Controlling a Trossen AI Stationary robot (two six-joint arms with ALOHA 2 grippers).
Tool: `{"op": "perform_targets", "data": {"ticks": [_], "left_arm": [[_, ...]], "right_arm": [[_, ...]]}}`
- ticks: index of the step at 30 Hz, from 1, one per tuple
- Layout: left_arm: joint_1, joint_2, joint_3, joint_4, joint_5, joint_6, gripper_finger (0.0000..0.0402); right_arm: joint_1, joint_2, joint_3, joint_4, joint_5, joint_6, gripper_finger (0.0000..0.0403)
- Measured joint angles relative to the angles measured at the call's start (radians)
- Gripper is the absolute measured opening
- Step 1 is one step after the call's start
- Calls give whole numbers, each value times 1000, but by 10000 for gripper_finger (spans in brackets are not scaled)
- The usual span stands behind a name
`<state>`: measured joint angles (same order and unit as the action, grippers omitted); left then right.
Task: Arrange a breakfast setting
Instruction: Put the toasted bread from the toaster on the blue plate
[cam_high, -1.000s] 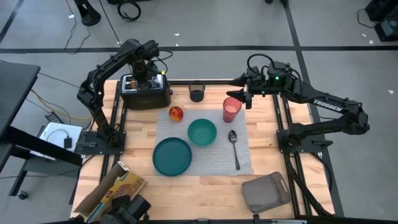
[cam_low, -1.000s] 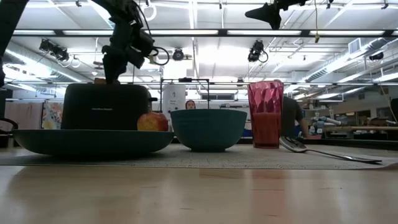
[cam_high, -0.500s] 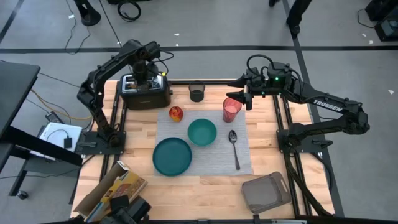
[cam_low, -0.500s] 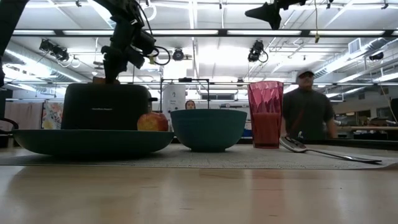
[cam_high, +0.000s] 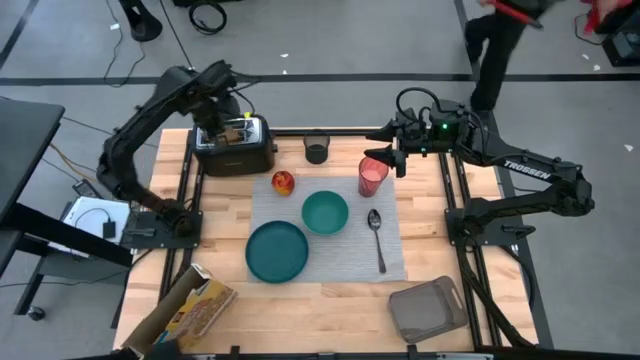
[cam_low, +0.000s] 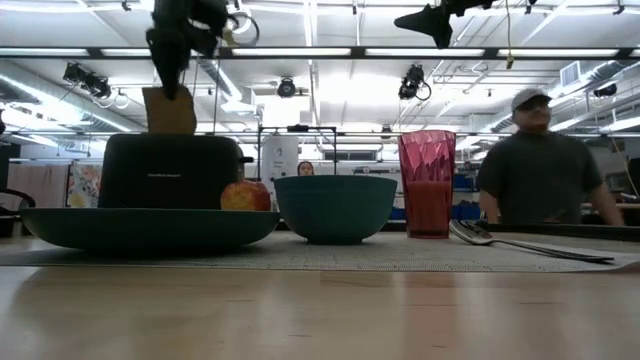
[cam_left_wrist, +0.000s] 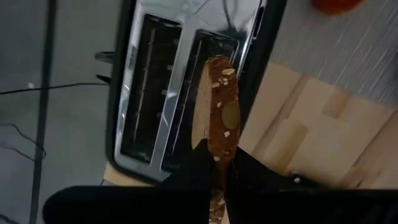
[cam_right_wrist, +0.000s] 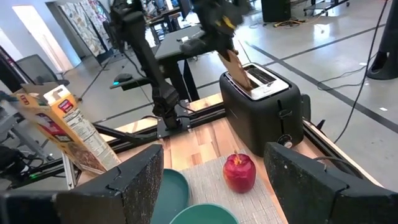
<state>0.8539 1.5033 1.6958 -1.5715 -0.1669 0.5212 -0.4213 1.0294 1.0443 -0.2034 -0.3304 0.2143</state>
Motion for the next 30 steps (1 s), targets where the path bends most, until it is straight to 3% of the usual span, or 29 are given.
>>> {"op": "perform_targets", "data": {"ticks": [6, 10, 13, 17, 20, 26, 28, 30], "left_arm": [[-22, -158, 0, 1, 5, -39, 28], [-27, -257, 1, 2, 76, -43, 28], [-27, -321, 1, 12, 231, -70, 28], [-27, -370, 1, 50, 588, -128, 28], [-44, -376, -23, 50, 727, -176, 29], [-112, -393, -268, 94, 870, -202, 19], [-153, -412, -382, 184, 938, -233, 17], [-207, -416, -488, 298, 944, -283, 16]], "right_arm": [[0, 0, 0, -8, 25, 6, 282], [3, 0, 0, -9, 63, 40, 282], [23, 0, 0, -9, 115, 75, 282], [97, 9, 0, 1, 238, 107, 282], [185, 39, -1, 47, 343, 169, 282], [428, 135, -1, 238, 580, 289, 282], [507, 173, 0, 292, 673, 314, 282], [570, 215, 0, 314, 751, 361, 282]]}}
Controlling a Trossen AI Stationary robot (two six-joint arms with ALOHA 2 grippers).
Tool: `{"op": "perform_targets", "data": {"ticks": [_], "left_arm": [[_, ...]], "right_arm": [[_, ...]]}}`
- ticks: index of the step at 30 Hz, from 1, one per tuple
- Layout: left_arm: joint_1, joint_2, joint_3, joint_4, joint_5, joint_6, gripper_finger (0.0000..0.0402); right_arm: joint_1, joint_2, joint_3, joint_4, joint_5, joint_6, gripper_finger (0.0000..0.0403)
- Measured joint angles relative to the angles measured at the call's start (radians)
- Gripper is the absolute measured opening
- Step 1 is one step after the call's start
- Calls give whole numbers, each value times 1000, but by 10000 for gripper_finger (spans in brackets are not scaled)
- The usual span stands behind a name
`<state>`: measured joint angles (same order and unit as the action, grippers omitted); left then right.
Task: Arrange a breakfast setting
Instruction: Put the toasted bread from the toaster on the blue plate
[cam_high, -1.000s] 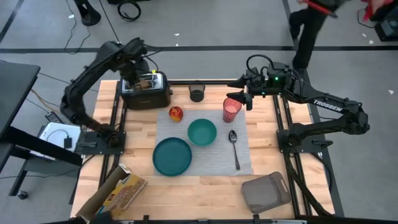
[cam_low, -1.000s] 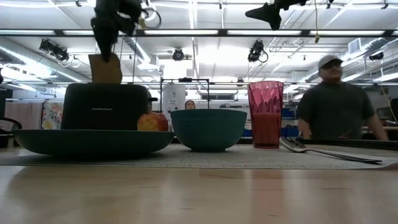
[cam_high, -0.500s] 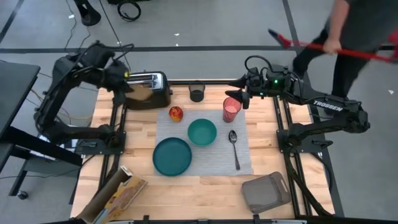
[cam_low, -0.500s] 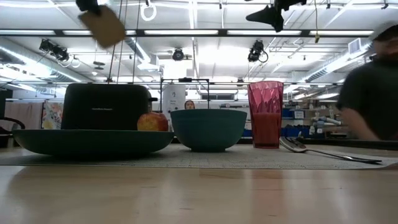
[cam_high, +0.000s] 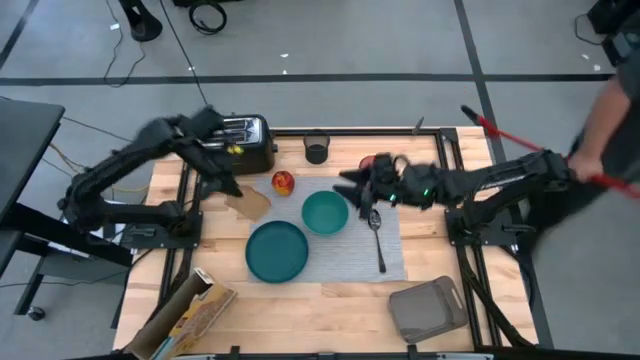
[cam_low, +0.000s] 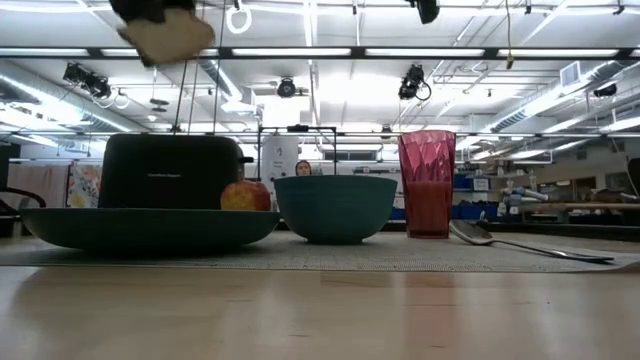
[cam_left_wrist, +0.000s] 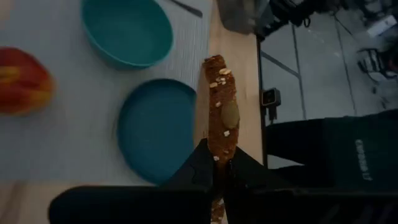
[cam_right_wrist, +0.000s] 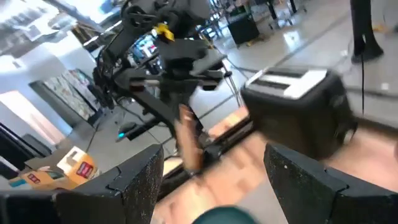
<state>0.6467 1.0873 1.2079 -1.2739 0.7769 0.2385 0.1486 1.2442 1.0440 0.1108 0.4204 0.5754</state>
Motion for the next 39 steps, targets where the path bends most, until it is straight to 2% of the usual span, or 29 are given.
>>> {"op": "perform_targets", "data": {"ticks": [5, 10, 13, 17, 20, 25, 30, 36, 39], "left_arm": [[-181, -1, -238, 351, 3, -171, 18], [-340, 18, -449, 671, -45, -360, 18], [-420, 46, -544, 828, -94, -447, 18], [-486, 95, -622, 979, -164, -527, 18], [-503, 145, -645, 1040, -185, -560, 18], [-507, 224, -649, 1068, -191, -575, 26], [-506, 273, -649, 1075, -200, -581, 45], [-476, 277, -649, 1071, -199, -564, 104], [-445, 264, -624, 1008, -199, -543, 141]], "right_arm": [[99, 118, 0, 82, 99, 125, 282], [125, 201, 4, 207, 111, 155, 282], [122, 236, 56, 170, 96, 124, 282], [86, 282, 170, 67, 21, 80, 282], [50, 311, 236, -19, -51, 57, 282], [0, 342, 264, -45, -162, 51, 282], [-14, 342, 264, -121, -206, 14, 283], [-14, 341, 264, -153, -216, -48, 289], [-14, 341, 264, -164, -208, -79, 289]]}}
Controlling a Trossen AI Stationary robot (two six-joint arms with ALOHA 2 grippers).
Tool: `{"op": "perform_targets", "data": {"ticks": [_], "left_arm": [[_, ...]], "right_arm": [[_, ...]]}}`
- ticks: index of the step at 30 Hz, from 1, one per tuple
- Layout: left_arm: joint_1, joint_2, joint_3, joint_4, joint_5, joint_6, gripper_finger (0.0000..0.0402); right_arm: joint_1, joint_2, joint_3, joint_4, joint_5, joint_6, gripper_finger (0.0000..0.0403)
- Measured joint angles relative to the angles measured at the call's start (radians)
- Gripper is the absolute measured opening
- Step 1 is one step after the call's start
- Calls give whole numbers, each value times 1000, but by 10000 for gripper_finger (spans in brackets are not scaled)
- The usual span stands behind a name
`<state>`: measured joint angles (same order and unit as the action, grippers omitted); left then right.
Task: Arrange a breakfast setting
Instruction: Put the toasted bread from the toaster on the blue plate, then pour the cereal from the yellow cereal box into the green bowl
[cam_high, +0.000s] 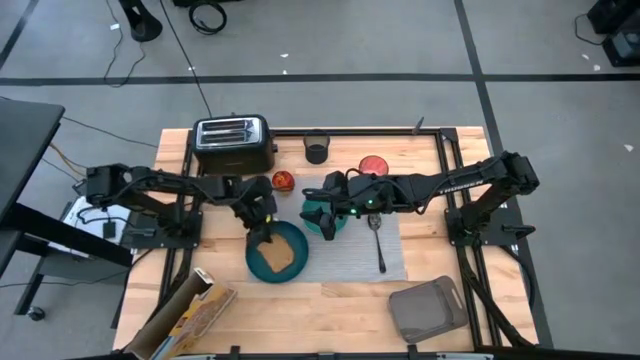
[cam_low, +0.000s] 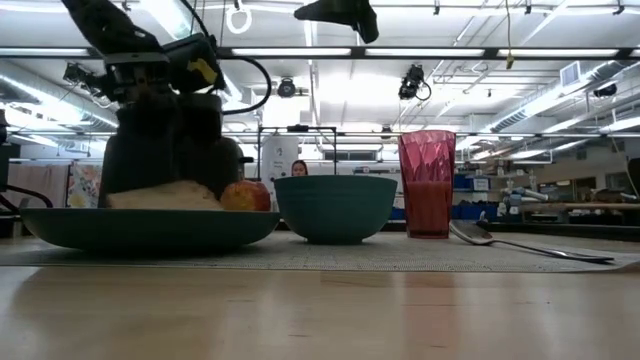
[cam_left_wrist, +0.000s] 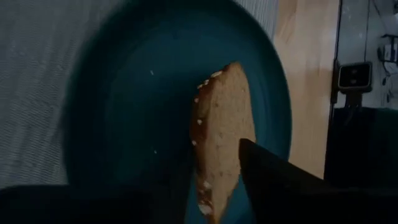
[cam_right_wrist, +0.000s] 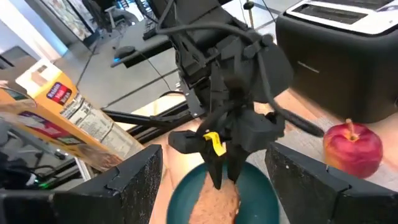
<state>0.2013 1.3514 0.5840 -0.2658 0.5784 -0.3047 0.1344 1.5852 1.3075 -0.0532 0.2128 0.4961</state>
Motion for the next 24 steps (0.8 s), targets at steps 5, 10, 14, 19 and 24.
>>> {"op": "perform_targets", "data": {"ticks": [5, 10, 14, 19, 24], "left_arm": [[33, -41, 113, -256, 0, 66, 185], [11, -97, 341, -636, -8, 96, 188], [-80, -152, 539, -784, -53, -64, 177], [-203, -186, 771, -835, -96, -301, 174], [-289, -190, 1018, -916, -115, -455, 174]], "right_arm": [[-5, 0, 0, -6, 1, -56, 289], [-13, 0, 0, -17, 63, -167, 289], [-13, 0, 0, -33, 113, -296, 288], [-46, 0, 0, -41, 116, -334, 290], [-96, 0, 0, -54, 101, -365, 304]]}}
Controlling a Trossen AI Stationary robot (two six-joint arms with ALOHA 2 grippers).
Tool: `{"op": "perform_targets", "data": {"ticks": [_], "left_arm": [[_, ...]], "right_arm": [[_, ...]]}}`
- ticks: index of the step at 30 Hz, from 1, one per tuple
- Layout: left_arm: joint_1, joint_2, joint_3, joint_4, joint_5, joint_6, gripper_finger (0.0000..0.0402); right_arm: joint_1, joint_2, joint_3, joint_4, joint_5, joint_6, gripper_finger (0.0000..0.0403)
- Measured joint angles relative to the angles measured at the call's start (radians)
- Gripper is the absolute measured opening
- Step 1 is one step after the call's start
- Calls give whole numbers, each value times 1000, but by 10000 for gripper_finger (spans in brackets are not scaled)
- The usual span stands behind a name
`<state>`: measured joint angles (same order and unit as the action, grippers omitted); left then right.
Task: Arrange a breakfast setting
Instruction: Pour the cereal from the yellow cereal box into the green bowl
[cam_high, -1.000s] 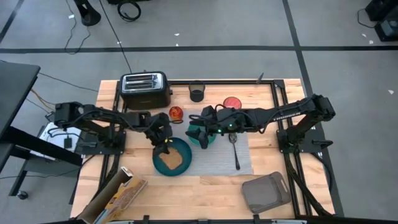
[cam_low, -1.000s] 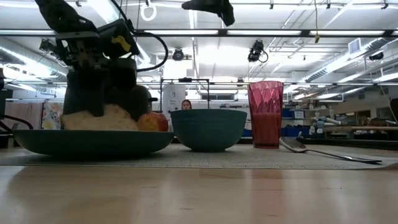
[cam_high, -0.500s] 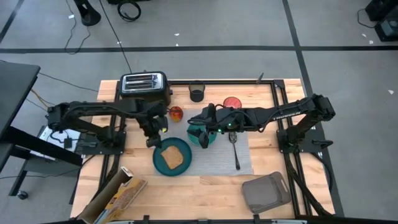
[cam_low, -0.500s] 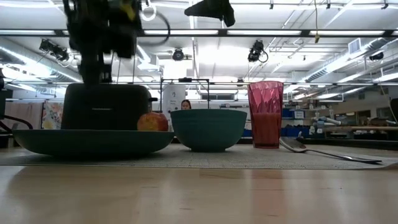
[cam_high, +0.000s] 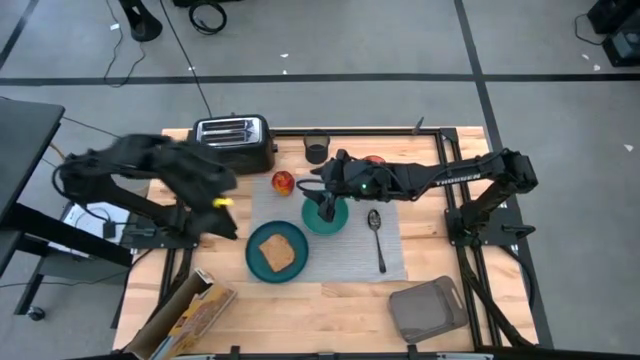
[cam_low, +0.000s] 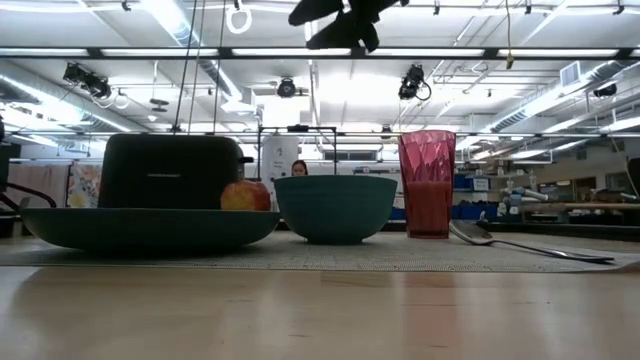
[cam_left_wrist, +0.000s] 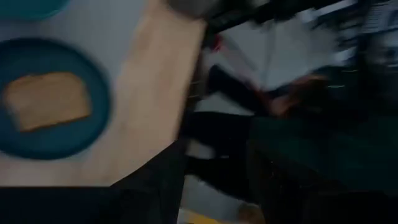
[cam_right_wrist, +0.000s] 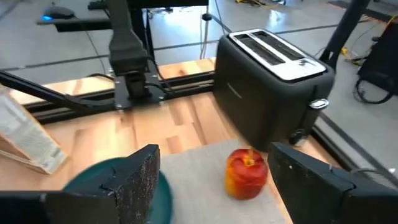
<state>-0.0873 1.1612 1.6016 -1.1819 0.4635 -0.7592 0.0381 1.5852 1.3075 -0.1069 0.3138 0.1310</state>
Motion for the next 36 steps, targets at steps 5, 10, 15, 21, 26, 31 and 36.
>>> {"op": "perform_targets", "data": {"ticks": [5, 10, 15, 21, 26, 31, 36], "left_arm": [[-81, 3, 197, -21, -25, -201, 174], [-163, 3, 279, -38, -81, -491, 167], [-230, 12, 284, -131, -81, -793, 151], [-349, 48, 283, -217, -43, -1031, 133], [-455, 82, 283, -238, 41, -1213, 116], [-531, 87, 284, -218, 122, -1423, 93], [-619, 142, 285, -216, 191, -1501, 60]], "right_arm": [[-45, 0, 0, 6, -74, -96, 323], [-86, 0, 0, 0, -158, -183, 329], [-120, 0, 0, -1, -277, -279, 328], [-163, 0, 0, -5, -346, -320, 328], [-193, -1, -16, -5, -367, -311, 329], [-205, -1, -51, -5, -404, -310, 329], [-205, -1, -71, -1, -414, -312, 329]]}}
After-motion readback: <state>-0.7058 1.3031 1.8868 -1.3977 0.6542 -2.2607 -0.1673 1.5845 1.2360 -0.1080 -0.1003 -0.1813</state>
